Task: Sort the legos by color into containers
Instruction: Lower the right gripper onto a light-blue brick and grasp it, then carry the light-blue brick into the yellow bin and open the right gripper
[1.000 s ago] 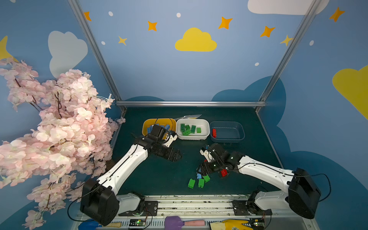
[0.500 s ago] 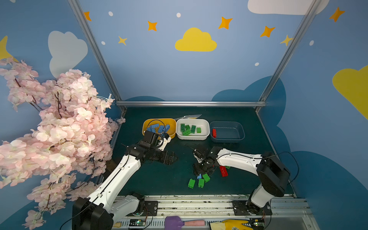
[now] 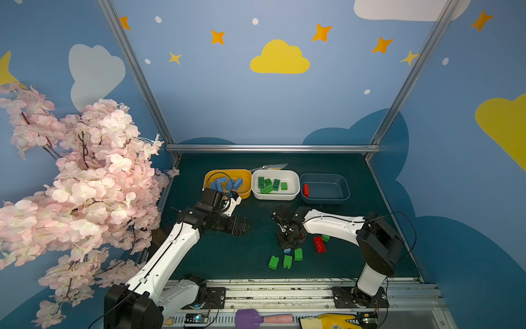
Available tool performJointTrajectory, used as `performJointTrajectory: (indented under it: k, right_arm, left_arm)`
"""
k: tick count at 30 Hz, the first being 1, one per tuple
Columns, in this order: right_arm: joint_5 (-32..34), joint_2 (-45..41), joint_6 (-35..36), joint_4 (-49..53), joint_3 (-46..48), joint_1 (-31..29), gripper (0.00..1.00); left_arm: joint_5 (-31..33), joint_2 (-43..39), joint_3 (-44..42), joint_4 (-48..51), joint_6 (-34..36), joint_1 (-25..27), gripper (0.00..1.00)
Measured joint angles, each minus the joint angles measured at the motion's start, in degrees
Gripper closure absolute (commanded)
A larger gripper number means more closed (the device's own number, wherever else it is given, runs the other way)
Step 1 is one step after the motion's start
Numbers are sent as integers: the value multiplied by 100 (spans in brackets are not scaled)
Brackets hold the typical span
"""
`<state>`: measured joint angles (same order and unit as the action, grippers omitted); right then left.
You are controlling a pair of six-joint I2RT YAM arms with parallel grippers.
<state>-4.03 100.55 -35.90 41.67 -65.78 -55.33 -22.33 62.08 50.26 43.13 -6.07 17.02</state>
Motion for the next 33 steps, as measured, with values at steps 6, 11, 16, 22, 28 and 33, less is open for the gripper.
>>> performJointTrajectory:
  k: [6, 11, 16, 22, 28, 33]
  right_arm:
    - [-111, -50, 317, 111, -1005, 433, 87]
    - [-538, 313, 584, -149, -2159, 828, 86]
    - [-872, 1252, 796, -382, -3488, 997, 86]
    - [-1189, 2343, 922, -601, -4802, 1051, 86]
    - [-1360, 2907, 992, -1563, -5180, 1056, 86]
    - [-1019, 3342, 874, -2168, -5519, 1049, 85]
  left_arm:
    - [17, -358, -33, 35, -221, -254, 0]
    - [28, -404, -35, 28, -476, -527, 0]
    - [33, -448, -35, 13, -745, -785, 0]
    - [107, -507, -168, -52, -1150, -1069, 0]
    - [219, -629, -319, -72, -1412, -1305, 0]
    - [267, -734, -369, -105, -1510, -1467, 0]
